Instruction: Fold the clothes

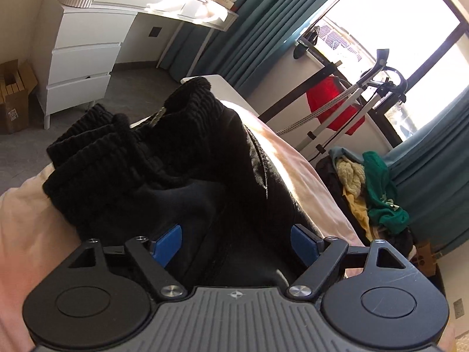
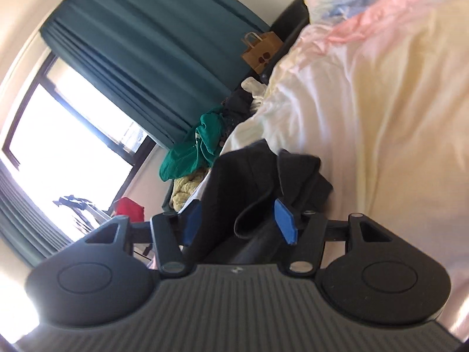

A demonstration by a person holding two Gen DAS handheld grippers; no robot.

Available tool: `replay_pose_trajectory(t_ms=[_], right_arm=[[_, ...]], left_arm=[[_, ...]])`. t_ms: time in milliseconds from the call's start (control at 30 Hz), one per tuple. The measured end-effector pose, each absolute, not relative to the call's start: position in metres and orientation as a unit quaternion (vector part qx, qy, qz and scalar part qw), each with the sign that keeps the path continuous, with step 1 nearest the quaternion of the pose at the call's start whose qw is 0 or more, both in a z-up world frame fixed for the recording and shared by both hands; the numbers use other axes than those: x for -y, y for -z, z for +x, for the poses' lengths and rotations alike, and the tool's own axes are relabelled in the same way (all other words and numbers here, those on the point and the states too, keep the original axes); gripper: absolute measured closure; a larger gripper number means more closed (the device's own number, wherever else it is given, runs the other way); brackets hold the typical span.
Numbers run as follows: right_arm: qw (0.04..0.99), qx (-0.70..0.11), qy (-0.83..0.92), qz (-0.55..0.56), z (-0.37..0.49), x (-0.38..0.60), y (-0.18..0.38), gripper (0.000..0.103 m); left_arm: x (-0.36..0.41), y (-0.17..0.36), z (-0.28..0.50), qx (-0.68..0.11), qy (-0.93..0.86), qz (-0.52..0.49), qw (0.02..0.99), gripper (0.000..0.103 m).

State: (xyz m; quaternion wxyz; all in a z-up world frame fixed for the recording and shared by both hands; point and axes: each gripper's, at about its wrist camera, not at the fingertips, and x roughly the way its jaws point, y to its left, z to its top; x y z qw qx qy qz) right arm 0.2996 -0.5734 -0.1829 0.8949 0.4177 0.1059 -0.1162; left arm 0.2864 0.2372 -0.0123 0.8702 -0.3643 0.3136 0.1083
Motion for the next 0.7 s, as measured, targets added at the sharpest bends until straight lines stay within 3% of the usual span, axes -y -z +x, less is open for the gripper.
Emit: replay_pose_trajectory(t_ms=[33,67,300,467,500,533,600,700], right_arm=[[0.890,-0.109,0.113,0.429,0.297,0.573,0.187,0.039],[0.884,-0.113,0.109,0.440,0.295,0.572,0.192,0.028],[0.841,-0.137,0.084,0.516,0.280,0.566,0.223,0.029],[0.842,-0.134,0.085,0.515,0.295,0.569,0.234,0.031],[0.844,-0.132,0.086,0.513,0.300,0.569,0.236,0.036],[0.845,-0.131,0.087,0.511,0.304,0.570,0.237,0.040],[0.849,-0.128,0.089,0.506,0.312,0.572,0.241,0.065],[0.847,-0.112,0.090,0.513,0.314,0.575,0.247,0.086]], left_arm=[[-0.241,0.017,0.276,-0.316,-0.122,-0.374,0.864,0.017],[-0.245,0.022,0.267,-0.319,-0.134,-0.384,0.856,0.017],[-0.266,0.066,0.243,-0.348,-0.163,-0.428,0.818,0.017],[-0.255,0.086,0.260,-0.301,-0.221,-0.434,0.820,0.016],[-0.252,0.086,0.268,-0.289,-0.233,-0.430,0.823,0.016],[-0.249,0.086,0.277,-0.280,-0.242,-0.426,0.826,0.022],[-0.247,0.085,0.288,-0.269,-0.267,-0.421,0.824,0.030],[-0.243,0.080,0.298,-0.273,-0.288,-0.396,0.828,0.058]])
